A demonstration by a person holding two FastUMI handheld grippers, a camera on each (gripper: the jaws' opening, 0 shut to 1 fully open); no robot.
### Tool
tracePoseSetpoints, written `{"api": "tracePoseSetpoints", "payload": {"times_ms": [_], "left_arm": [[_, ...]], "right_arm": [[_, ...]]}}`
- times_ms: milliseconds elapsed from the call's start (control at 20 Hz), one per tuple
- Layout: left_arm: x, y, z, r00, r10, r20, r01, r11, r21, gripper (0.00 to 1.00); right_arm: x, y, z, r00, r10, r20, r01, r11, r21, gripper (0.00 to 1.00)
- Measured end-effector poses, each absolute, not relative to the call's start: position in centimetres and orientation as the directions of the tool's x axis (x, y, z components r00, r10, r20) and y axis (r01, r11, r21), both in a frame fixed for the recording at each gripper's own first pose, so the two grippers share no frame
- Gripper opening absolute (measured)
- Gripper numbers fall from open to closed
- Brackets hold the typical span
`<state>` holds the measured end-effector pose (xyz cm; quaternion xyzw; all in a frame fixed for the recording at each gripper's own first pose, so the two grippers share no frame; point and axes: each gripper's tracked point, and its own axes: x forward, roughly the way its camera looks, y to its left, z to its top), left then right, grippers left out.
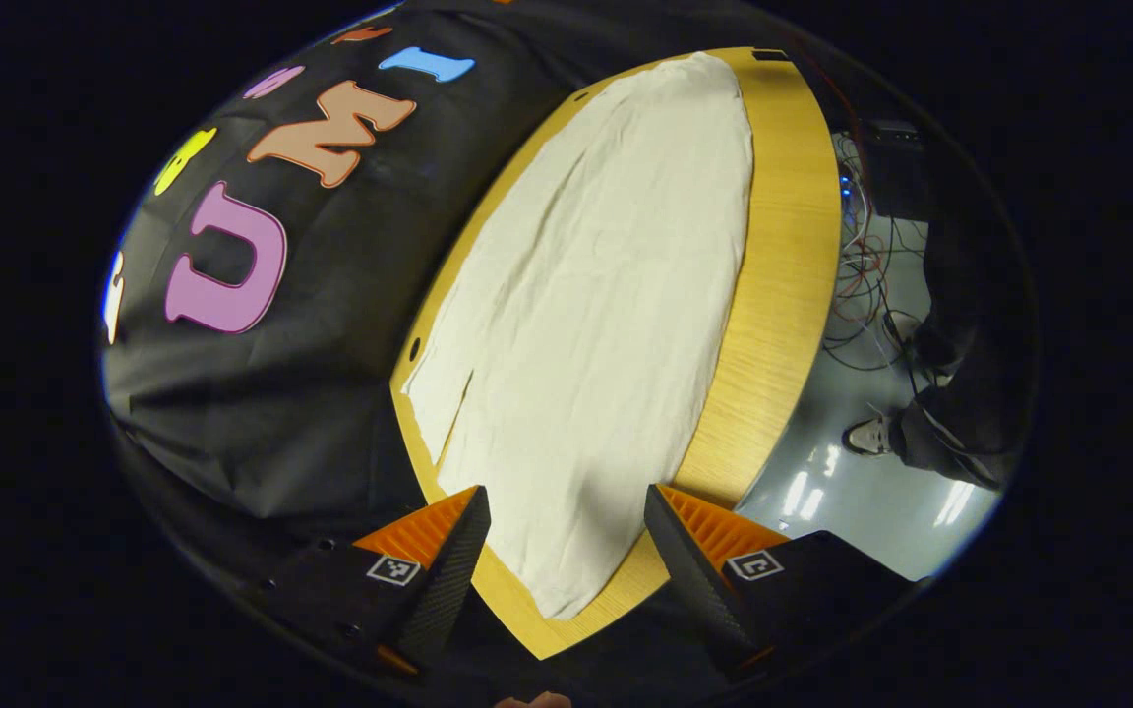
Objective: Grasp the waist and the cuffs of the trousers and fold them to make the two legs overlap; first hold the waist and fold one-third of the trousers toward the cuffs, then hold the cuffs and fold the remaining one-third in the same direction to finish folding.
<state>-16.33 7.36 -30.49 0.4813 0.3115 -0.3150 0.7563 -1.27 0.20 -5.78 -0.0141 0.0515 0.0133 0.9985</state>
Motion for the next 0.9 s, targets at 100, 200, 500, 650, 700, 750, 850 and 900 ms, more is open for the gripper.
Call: {"api": "tracePoseSetpoints", "payload": {"times_ms": [100, 200, 500, 650, 700, 750, 850, 900], "left_arm": [[-16.5, 7.9, -30.9, 0.592, -0.162, -0.790, 0.792, 0.301, 0.532, 0.97], [-16.4, 7.7, -31.4, 0.560, -0.162, -0.812, 0.819, 0.254, 0.514, 0.95], [-13.6, 6.8, -32.2, 0.549, -0.178, -0.817, 0.836, 0.101, 0.539, 0.87], [-12.9, 6.5, -32.9, 0.532, -0.175, -0.828, 0.846, 0.120, 0.519, 0.86], [-12.9, 6.4, -33.1, 0.527, -0.175, -0.832, 0.850, 0.133, 0.510, 0.72], [-12.7, 6.3, -33.4, 0.524, -0.168, -0.835, 0.851, 0.130, 0.509, 0.63], [-12.9, 6.2, -34.1, 0.507, -0.158, -0.848, 0.862, 0.117, 0.493, 0.41], [-13.1, 6.4, -34.3, 0.496, -0.156, -0.854, 0.868, 0.120, 0.482, 0.28]], "right_arm": [[-1.1, 0.2, -6.1, 0.994, 0.026, -0.109, -0.030, 0.999, -0.033, 0.97], [-1.1, 0.2, -6.2, 0.993, 0.028, -0.112, -0.034, 0.998, -0.047, 0.97], [-1.2, -1.2, -6.7, 0.993, -0.009, -0.122, 0.002, 0.999, -0.054, 0.97], [-1.2, -1.8, -6.9, 0.991, -0.026, -0.130, 0.017, 0.997, -0.069, 0.97], [-1.2, -2.0, -7.0, 0.991, -0.031, -0.133, 0.022, 0.997, -0.075, 0.97], [-1.2, -2.3, -7.1, 0.990, -0.037, -0.133, 0.026, 0.996, -0.083, 0.97], [-1.3, -3.2, -7.3, 0.990, -0.044, -0.135, 0.029, 0.993, -0.112, 0.97], [-1.2, -3.7, -7.6, 0.989, -0.047, -0.143, 0.028, 0.991, -0.133, 0.98]]}}
